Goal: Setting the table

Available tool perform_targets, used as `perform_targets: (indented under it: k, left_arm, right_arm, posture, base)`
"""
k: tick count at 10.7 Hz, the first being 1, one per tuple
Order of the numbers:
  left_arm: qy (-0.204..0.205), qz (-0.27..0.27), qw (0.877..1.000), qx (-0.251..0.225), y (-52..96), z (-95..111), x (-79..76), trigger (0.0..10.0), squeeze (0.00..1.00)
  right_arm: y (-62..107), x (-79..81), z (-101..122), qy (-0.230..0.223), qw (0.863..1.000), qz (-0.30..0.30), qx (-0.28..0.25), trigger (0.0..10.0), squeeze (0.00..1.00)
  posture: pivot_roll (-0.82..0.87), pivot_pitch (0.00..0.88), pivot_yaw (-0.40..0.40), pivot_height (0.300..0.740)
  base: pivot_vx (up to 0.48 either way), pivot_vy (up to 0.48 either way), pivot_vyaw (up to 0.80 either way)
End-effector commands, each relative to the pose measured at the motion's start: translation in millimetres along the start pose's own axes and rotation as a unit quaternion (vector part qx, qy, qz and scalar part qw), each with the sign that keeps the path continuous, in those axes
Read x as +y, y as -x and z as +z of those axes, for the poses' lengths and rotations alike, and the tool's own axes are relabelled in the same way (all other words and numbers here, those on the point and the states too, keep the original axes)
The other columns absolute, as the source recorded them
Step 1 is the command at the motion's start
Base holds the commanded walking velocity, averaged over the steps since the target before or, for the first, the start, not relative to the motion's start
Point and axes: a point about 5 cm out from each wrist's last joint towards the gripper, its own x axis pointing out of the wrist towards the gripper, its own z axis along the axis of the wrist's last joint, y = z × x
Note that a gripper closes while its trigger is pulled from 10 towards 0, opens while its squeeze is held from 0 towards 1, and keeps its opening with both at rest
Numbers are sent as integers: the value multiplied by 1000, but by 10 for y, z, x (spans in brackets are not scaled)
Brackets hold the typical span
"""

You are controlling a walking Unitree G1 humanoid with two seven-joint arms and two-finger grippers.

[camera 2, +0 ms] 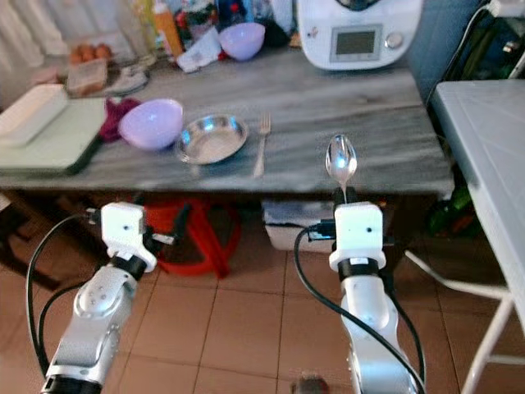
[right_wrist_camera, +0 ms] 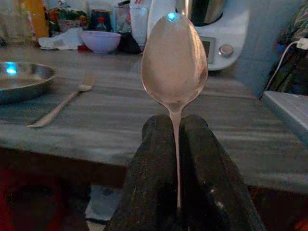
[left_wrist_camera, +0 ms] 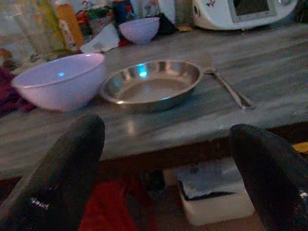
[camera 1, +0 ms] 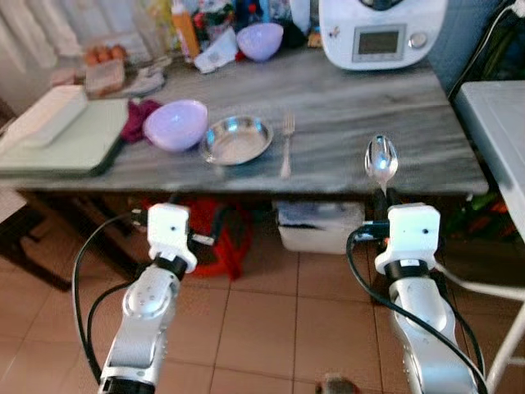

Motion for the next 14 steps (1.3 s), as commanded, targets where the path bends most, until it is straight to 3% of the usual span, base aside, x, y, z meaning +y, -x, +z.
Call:
perform_targets:
  k: [1, 9, 12, 14]
  left_arm:
    - [-4, 4, 1000, 5, 38, -13, 24, 10000, 0]
    - [0, -9, 1000, 11, 75, -28, 3, 10000, 0]
    - [-27, 21, 999, 17, 141, -41, 129, 10000, 0]
    - [-36, 6, 999, 32, 283, -99, 176, 10000, 0]
  right_arm:
    - [-8, 0, 58, -4, 1000, -5, -14, 10000, 0]
    - [-20, 43, 38, -26, 1000, -7, -9, 10000, 0]
    - [-30, 72, 17, -34, 999, -6, -5, 10000, 0]
    - [-67, 86, -3, -53, 999, -12, 4, 10000, 0]
  posture:
    - [-153, 144, 135, 740]
    - [-149, 133, 141, 740]
    - [-142, 124, 146, 740]
    - [-137, 130, 145, 740]
  base:
    - [360, 0, 0]
    - [344, 0, 0]
    - [0, 0, 0]
    - [0, 0, 0]
